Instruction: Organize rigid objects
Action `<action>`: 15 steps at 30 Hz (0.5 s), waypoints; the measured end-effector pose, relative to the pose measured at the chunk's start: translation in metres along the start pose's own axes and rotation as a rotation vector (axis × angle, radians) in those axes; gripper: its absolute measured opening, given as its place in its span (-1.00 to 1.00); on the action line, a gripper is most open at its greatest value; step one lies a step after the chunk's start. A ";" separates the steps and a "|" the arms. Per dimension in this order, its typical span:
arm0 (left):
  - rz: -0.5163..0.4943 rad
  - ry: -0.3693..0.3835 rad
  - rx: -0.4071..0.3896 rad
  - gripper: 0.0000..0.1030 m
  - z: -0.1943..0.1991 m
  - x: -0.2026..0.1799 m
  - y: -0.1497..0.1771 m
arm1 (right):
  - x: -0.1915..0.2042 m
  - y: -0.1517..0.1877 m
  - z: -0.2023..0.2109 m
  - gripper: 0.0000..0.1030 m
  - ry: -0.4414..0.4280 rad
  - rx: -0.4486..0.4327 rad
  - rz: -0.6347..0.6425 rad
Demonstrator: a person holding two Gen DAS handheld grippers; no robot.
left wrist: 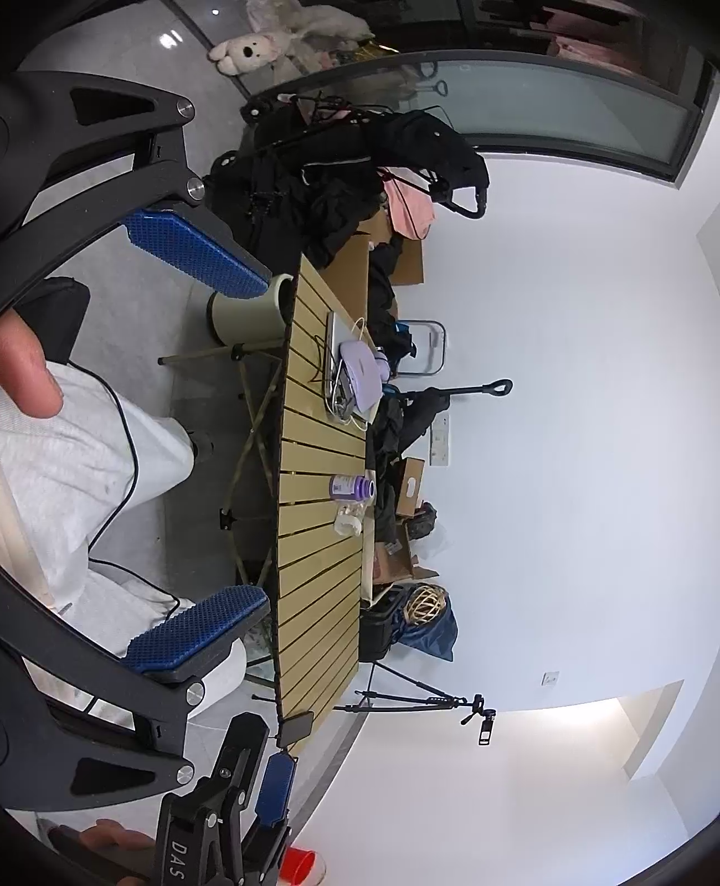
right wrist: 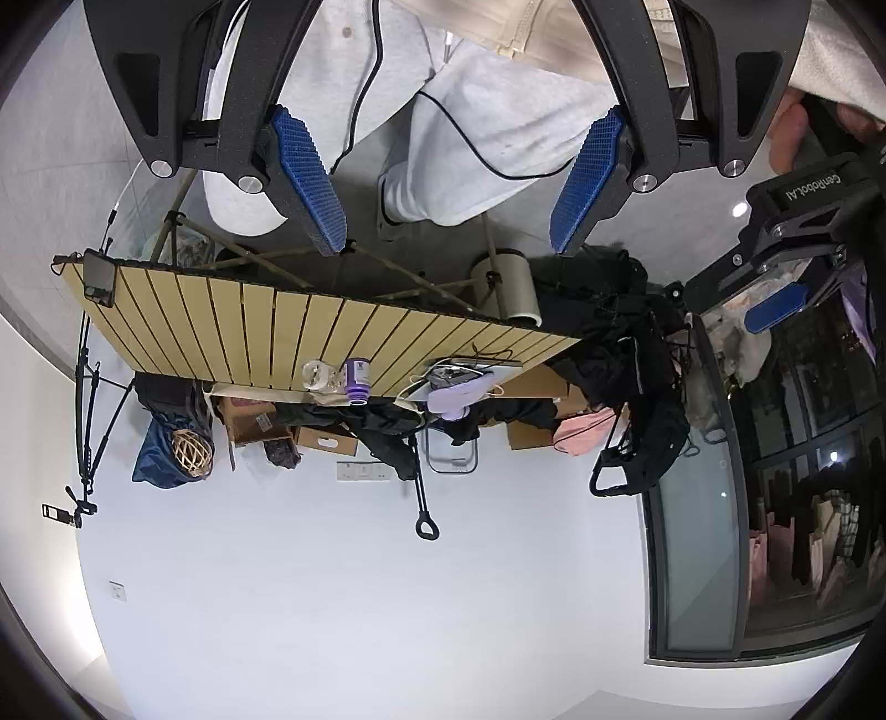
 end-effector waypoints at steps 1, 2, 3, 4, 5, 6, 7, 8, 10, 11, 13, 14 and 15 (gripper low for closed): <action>-0.001 0.000 -0.001 1.00 0.000 0.000 0.000 | 0.000 0.000 0.000 0.57 0.000 0.000 0.000; -0.001 0.000 -0.001 1.00 0.000 0.000 0.000 | 0.000 0.000 0.000 0.57 0.002 -0.001 0.000; 0.000 -0.001 -0.001 1.00 0.000 -0.001 0.000 | 0.000 0.000 0.000 0.57 0.002 -0.001 0.000; 0.001 -0.002 -0.001 1.00 0.000 -0.001 0.000 | 0.000 0.000 0.000 0.57 0.002 -0.001 -0.001; 0.003 -0.004 -0.001 1.00 0.000 -0.001 0.000 | 0.000 0.000 -0.001 0.57 0.002 0.000 -0.002; 0.003 -0.005 -0.001 1.00 0.001 -0.001 0.000 | 0.000 0.000 0.000 0.57 0.003 0.001 -0.002; 0.004 -0.006 -0.003 1.00 0.001 -0.001 0.000 | 0.000 0.000 0.000 0.57 0.003 0.001 -0.001; 0.003 -0.007 -0.003 1.00 0.001 -0.002 0.000 | 0.001 0.000 0.000 0.57 0.003 0.001 0.000; 0.003 -0.009 -0.004 1.00 0.001 -0.002 -0.001 | 0.001 0.000 0.000 0.57 0.002 0.001 -0.001; 0.004 -0.009 -0.004 1.00 0.001 -0.002 -0.001 | 0.001 0.000 0.000 0.57 0.002 0.000 0.000; 0.004 -0.009 -0.004 1.00 0.001 -0.001 -0.001 | 0.001 0.000 0.000 0.57 0.002 0.000 0.000; 0.005 -0.009 -0.003 1.00 0.001 -0.001 -0.001 | 0.001 0.000 0.000 0.57 0.002 0.000 -0.001; 0.004 -0.008 -0.003 1.00 0.001 0.000 -0.001 | 0.001 0.000 0.000 0.57 0.002 0.000 -0.001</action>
Point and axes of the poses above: each gripper's, at about its wrist camera, not at the fingertips, and z roughly against the way its jaws point, x to its left, y to its underside, the point moved 5 cm from there along -z, roughly the way its jaws point, and after that the axes turned 10 degrees about y, right-handed, at the moved point
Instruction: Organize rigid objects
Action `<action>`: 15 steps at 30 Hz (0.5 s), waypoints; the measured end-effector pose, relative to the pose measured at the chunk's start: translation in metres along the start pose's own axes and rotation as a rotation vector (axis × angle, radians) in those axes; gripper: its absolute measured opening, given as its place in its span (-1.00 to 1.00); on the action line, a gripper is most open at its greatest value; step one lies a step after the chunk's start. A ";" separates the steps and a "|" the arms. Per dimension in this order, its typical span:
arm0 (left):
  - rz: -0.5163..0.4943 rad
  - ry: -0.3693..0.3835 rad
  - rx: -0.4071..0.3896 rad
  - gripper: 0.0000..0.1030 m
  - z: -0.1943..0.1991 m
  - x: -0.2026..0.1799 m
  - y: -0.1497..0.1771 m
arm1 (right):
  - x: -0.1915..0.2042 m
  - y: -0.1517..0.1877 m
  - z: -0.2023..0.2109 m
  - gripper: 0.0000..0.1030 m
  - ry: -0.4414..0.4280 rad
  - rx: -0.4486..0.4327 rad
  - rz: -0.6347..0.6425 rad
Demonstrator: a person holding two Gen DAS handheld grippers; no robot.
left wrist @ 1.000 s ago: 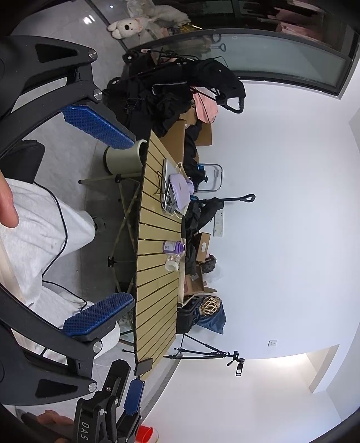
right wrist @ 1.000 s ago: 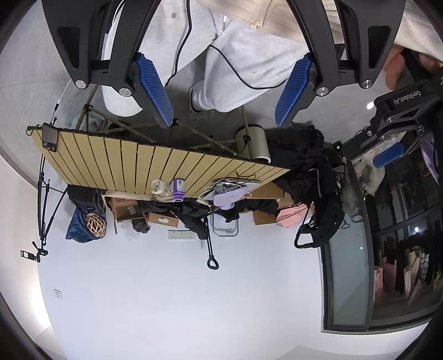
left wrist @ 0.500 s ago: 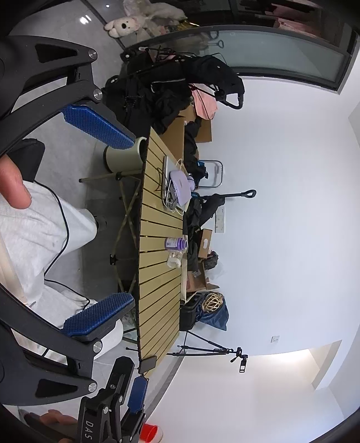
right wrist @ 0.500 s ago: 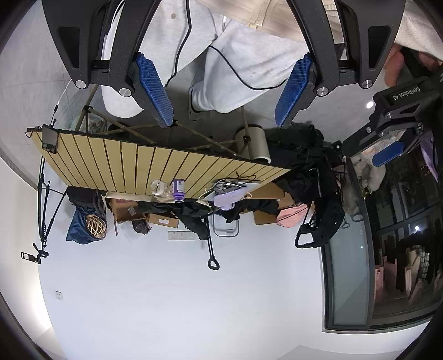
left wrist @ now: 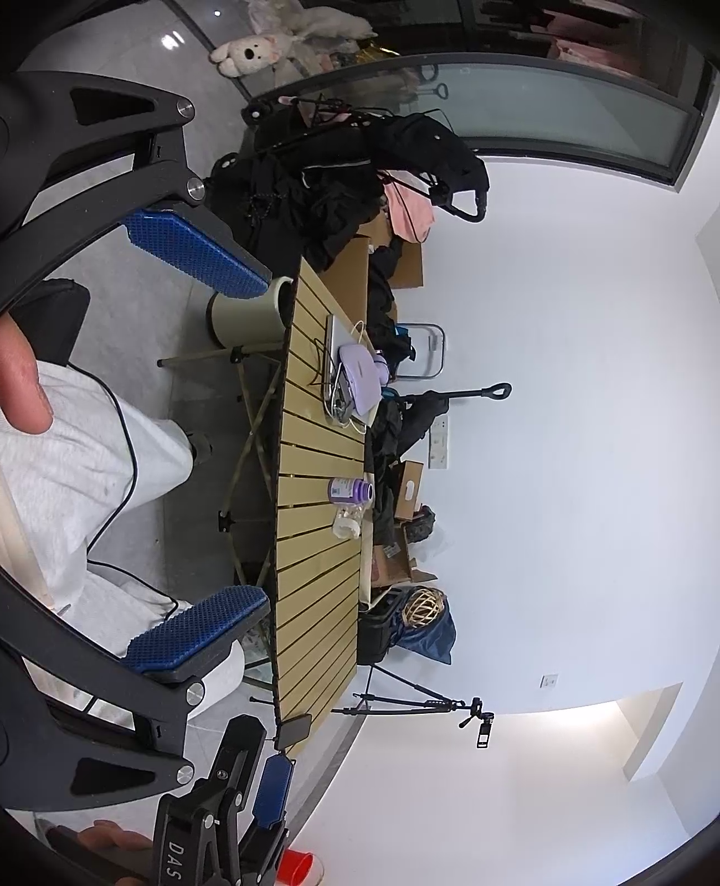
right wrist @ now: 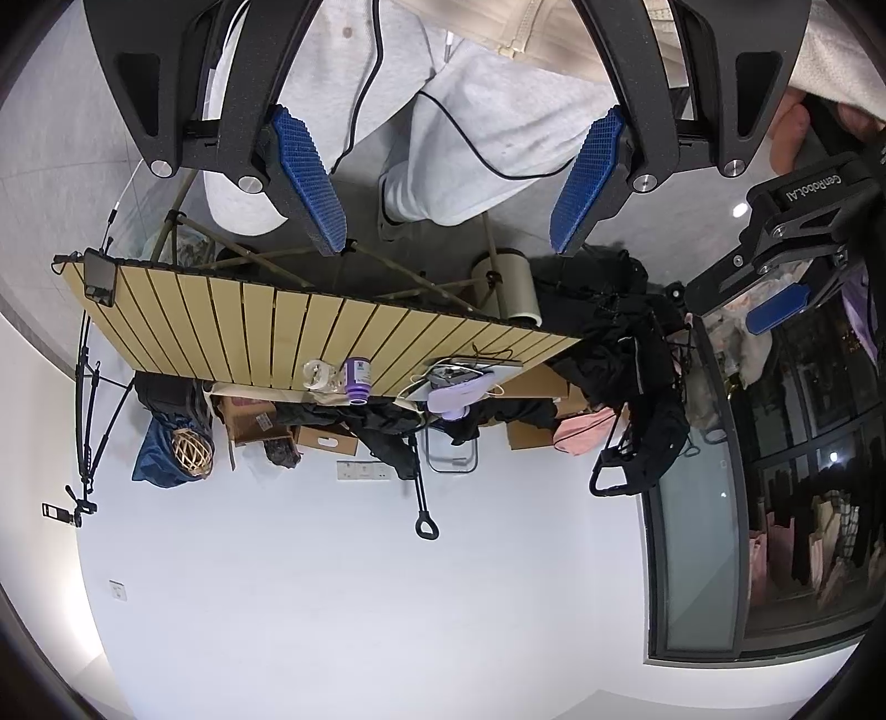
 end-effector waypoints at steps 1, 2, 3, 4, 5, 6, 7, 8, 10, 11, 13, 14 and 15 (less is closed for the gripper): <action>0.000 0.000 0.000 1.00 0.000 0.000 0.000 | 0.000 0.000 0.000 0.57 0.001 0.000 0.000; -0.002 0.002 0.001 1.00 0.000 0.000 0.000 | 0.000 0.000 0.000 0.57 0.001 0.000 0.000; -0.002 0.002 0.001 1.00 0.000 0.000 0.001 | 0.000 0.000 0.000 0.57 0.001 -0.001 0.000; -0.001 0.002 0.001 1.00 0.000 -0.001 0.001 | 0.000 0.000 0.000 0.57 0.001 -0.001 0.000; -0.001 0.001 0.001 1.00 0.000 -0.001 0.001 | 0.000 0.000 0.000 0.57 0.001 -0.001 0.001; -0.001 0.001 0.001 1.00 0.000 -0.001 0.001 | 0.000 0.000 0.000 0.57 0.001 -0.001 0.001; -0.001 0.001 0.001 1.00 0.001 -0.001 0.001 | 0.000 0.000 0.000 0.57 0.001 -0.001 0.001; -0.002 0.001 0.001 1.00 0.000 0.000 0.001 | 0.000 0.000 0.000 0.57 0.001 0.000 0.002; -0.001 0.003 0.002 1.00 0.000 0.000 0.001 | 0.000 0.000 0.000 0.57 0.000 -0.001 0.000; -0.002 0.004 0.003 1.00 0.000 -0.001 0.001 | 0.000 0.001 0.000 0.57 0.000 0.000 0.001; -0.002 0.006 0.006 1.00 0.000 -0.001 0.003 | 0.001 0.001 0.000 0.58 0.001 0.000 0.001; -0.002 0.006 0.006 1.00 0.000 -0.002 0.003 | 0.000 0.001 0.000 0.57 0.001 0.000 0.001; -0.002 0.005 0.006 1.00 0.000 -0.002 0.003 | 0.000 0.001 0.000 0.57 0.000 0.000 0.001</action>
Point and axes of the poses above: each gripper's, at about its wrist camera, not at the fingertips, and z roughly against the way its jaws point, x to its left, y to its underside, the point moved 5 cm from there along -z, roughly the way its jaws point, and after that the axes turned 10 degrees about y, right-handed, at the moved point
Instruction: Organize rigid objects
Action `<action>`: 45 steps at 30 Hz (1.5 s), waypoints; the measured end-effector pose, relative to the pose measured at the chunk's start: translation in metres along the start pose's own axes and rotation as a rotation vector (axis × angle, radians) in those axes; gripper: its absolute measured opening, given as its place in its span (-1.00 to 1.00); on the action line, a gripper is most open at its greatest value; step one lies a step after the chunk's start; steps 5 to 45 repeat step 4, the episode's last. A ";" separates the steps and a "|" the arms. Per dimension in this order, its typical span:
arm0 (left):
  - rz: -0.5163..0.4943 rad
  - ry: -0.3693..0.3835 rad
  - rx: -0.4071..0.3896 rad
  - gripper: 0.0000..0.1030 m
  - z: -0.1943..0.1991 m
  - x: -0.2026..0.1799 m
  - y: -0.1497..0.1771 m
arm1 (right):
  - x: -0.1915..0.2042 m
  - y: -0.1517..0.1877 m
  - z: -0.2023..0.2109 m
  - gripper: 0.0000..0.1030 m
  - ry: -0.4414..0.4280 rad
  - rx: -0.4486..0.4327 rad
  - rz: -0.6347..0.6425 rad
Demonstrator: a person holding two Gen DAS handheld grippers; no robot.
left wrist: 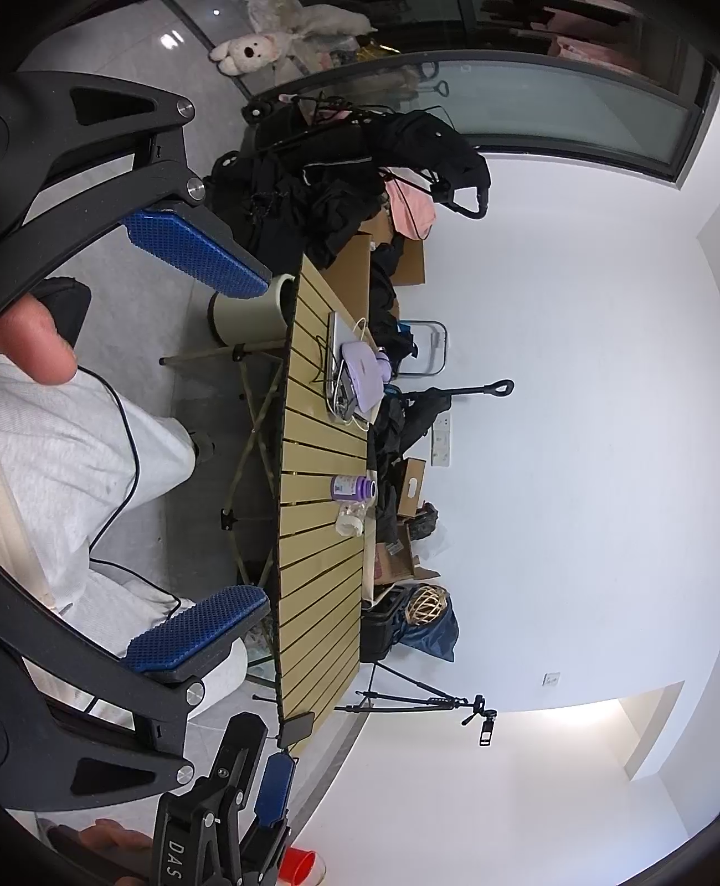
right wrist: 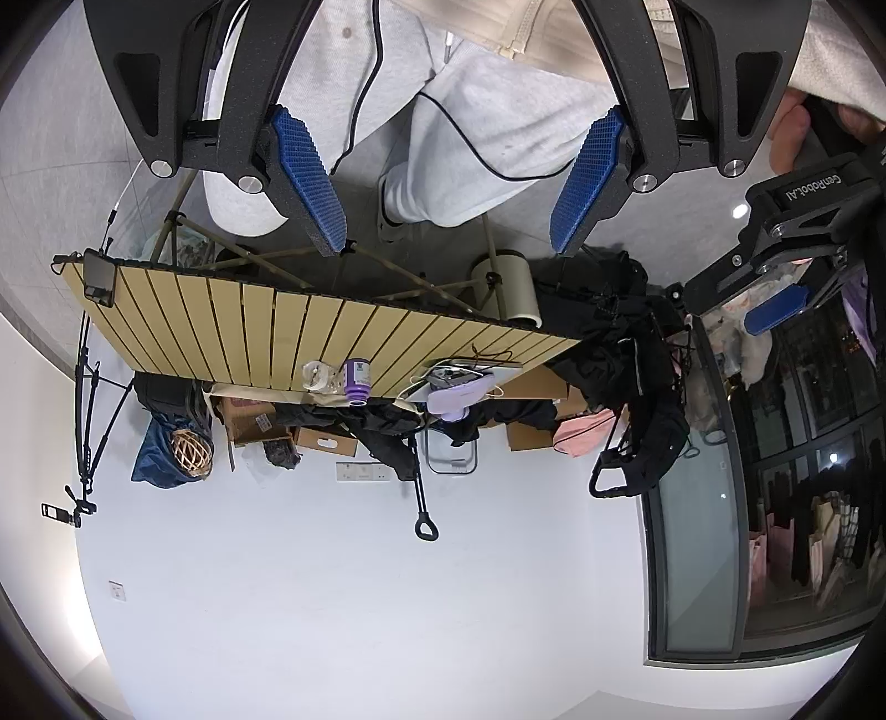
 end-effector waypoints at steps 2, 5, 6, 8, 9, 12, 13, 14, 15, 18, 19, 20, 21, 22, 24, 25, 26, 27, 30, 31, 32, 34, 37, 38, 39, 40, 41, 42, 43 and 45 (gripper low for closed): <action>0.000 -0.001 -0.001 1.00 0.000 0.000 0.000 | 0.000 0.000 0.000 0.57 0.000 0.002 0.000; 0.005 -0.002 -0.002 1.00 0.000 0.000 0.000 | 0.000 0.001 0.000 0.57 0.000 0.003 0.000; 0.005 -0.002 -0.002 1.00 0.000 0.000 0.000 | 0.000 0.001 0.000 0.57 0.000 0.003 0.000; 0.005 -0.002 -0.002 1.00 0.000 0.000 0.000 | 0.000 0.001 0.000 0.57 0.000 0.003 0.000; 0.005 -0.002 -0.002 1.00 0.000 0.000 0.000 | 0.000 0.001 0.000 0.57 0.000 0.003 0.000; 0.005 -0.002 -0.002 1.00 0.000 0.000 0.000 | 0.000 0.001 0.000 0.57 0.000 0.003 0.000; 0.005 -0.002 -0.002 1.00 0.000 0.000 0.000 | 0.000 0.001 0.000 0.57 0.000 0.003 0.000; 0.005 -0.002 -0.002 1.00 0.000 0.000 0.000 | 0.000 0.001 0.000 0.57 0.000 0.003 0.000; 0.005 -0.002 -0.002 1.00 0.000 0.000 0.000 | 0.000 0.001 0.000 0.57 0.000 0.003 0.000; 0.005 -0.002 -0.002 1.00 0.000 0.000 0.000 | 0.000 0.001 0.000 0.57 0.000 0.003 0.000; 0.005 -0.002 -0.002 1.00 0.000 0.000 0.000 | 0.000 0.001 0.000 0.57 0.000 0.003 0.000; 0.005 -0.002 -0.002 1.00 0.000 0.000 0.000 | 0.000 0.001 0.000 0.57 0.000 0.003 0.000; 0.005 -0.002 -0.002 1.00 0.000 0.000 0.000 | 0.000 0.001 0.000 0.57 0.000 0.003 0.000; 0.005 -0.002 -0.002 1.00 0.000 0.000 0.000 | 0.000 0.001 0.000 0.57 0.000 0.003 0.000; 0.005 -0.002 -0.002 1.00 0.000 0.000 0.000 | 0.000 0.001 0.000 0.57 0.000 0.003 0.000; 0.005 -0.002 -0.002 1.00 0.000 0.000 0.000 | 0.000 0.001 0.000 0.57 0.000 0.003 0.000; 0.005 -0.002 -0.002 1.00 0.000 0.000 0.000 | 0.000 0.001 0.000 0.57 0.000 0.003 0.000; 0.005 -0.002 -0.002 1.00 0.000 0.000 0.000 | 0.000 0.001 0.000 0.57 0.000 0.003 0.000; 0.005 -0.002 -0.002 1.00 0.000 0.000 0.000 | 0.000 0.001 0.000 0.57 0.000 0.003 0.000; 0.005 -0.002 -0.002 1.00 0.000 0.000 0.000 | 0.000 0.001 0.000 0.57 0.000 0.003 0.000; 0.005 -0.002 -0.002 1.00 0.000 0.000 0.000 | 0.000 0.001 0.000 0.57 0.000 0.003 0.000; 0.005 -0.002 -0.002 1.00 0.000 0.000 0.000 | 0.000 0.001 0.000 0.57 0.000 0.003 0.000; 0.005 -0.002 -0.002 1.00 0.000 0.000 0.000 | 0.000 0.001 0.000 0.57 0.000 0.003 0.000; 0.005 -0.002 -0.002 1.00 0.000 0.000 0.000 | 0.000 0.001 0.000 0.57 0.000 0.003 0.000; 0.005 -0.002 -0.002 1.00 0.000 0.000 0.000 | 0.000 0.001 0.000 0.57 0.000 0.003 0.000; 0.005 -0.002 -0.002 1.00 0.000 0.000 0.000 | 0.000 0.001 0.000 0.57 0.000 0.003 0.000; 0.005 -0.002 -0.002 1.00 0.000 0.000 0.000 | 0.000 0.001 0.000 0.57 0.000 0.003 0.000; 0.005 -0.002 -0.002 1.00 0.000 0.000 0.000 | 0.000 0.001 0.000 0.57 0.000 0.003 0.000; 0.005 -0.002 -0.002 1.00 0.000 0.000 0.000 | 0.000 0.001 0.000 0.57 0.000 0.003 0.000; 0.005 -0.002 -0.002 1.00 0.000 0.000 0.000 | 0.000 0.001 0.000 0.57 0.000 0.003 0.000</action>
Point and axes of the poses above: each gripper's, at about its wrist camera, not at the fingertips, and z roughly against the way its jaws point, x to its left, y to its underside, the point moved 5 cm from there along -z, roughly the way its jaws point, and after that the axes turned 10 degrees about y, right-handed, at the moved point
